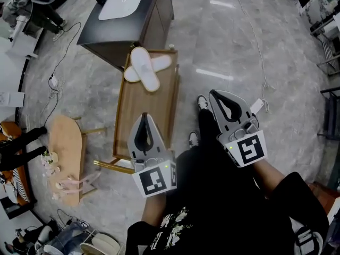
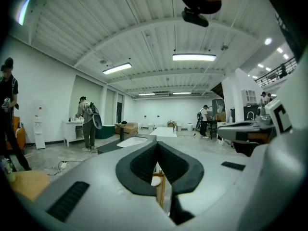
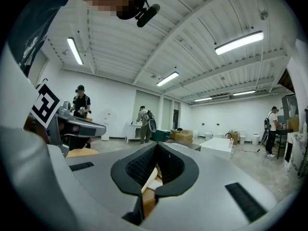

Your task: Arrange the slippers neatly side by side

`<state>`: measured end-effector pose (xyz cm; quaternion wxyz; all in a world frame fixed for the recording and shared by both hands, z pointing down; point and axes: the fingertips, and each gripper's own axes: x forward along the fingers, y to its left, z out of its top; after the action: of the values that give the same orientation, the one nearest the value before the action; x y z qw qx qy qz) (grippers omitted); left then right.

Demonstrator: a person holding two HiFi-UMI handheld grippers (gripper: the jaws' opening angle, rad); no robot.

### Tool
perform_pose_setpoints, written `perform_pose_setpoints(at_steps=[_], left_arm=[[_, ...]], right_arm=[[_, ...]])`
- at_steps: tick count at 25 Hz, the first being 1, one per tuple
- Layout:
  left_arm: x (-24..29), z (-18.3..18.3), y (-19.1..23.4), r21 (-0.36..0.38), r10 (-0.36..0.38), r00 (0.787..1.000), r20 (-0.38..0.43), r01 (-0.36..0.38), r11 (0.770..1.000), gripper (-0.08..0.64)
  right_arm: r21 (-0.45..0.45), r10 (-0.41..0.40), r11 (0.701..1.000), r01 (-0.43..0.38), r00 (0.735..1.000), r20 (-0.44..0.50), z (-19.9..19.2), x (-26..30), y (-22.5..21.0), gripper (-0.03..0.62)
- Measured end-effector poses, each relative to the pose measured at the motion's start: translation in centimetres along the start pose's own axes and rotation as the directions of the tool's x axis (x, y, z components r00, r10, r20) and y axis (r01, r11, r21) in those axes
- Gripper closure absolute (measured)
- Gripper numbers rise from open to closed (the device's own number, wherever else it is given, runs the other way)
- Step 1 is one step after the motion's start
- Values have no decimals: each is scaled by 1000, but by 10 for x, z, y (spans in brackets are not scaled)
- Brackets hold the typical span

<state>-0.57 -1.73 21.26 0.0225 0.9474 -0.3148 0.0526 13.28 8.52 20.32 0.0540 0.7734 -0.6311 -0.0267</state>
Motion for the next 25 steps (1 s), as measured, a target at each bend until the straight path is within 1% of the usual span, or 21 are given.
perform_pose_setpoints(at_steps=[4, 7, 12, 16, 18, 21, 25], left_arm=[[11, -2, 15, 3, 53, 999, -13, -53, 999, 557], [19, 0, 25, -11, 106, 994, -15, -106, 994, 557], [35, -5, 39, -35, 162, 986, -39, -163, 986, 557], [56, -7, 51, -41, 190, 979, -72, -193, 980, 557], [68, -3, 56, -42, 210, 975, -73, -213, 976, 557], [83, 0, 60, -36, 243, 966, -84, -247, 968, 557], [96, 6, 64, -40, 257, 962, -91, -261, 964, 557]], right_arm=[[7, 44, 999, -44, 999, 0, -2, 30, -1, 594], [15, 94, 995, -94, 995, -17, -9, 52, 0, 594], [34, 195, 981, -193, 980, -37, -15, 93, 12, 594], [62, 250, 967, -246, 966, -61, -16, 125, 13, 594], [70, 277, 960, -273, 958, -69, -18, 139, 9, 594], [77, 320, 947, -313, 941, -108, -29, 161, 3, 594], [90, 400, 915, -393, 913, -84, -28, 192, 9, 594]])
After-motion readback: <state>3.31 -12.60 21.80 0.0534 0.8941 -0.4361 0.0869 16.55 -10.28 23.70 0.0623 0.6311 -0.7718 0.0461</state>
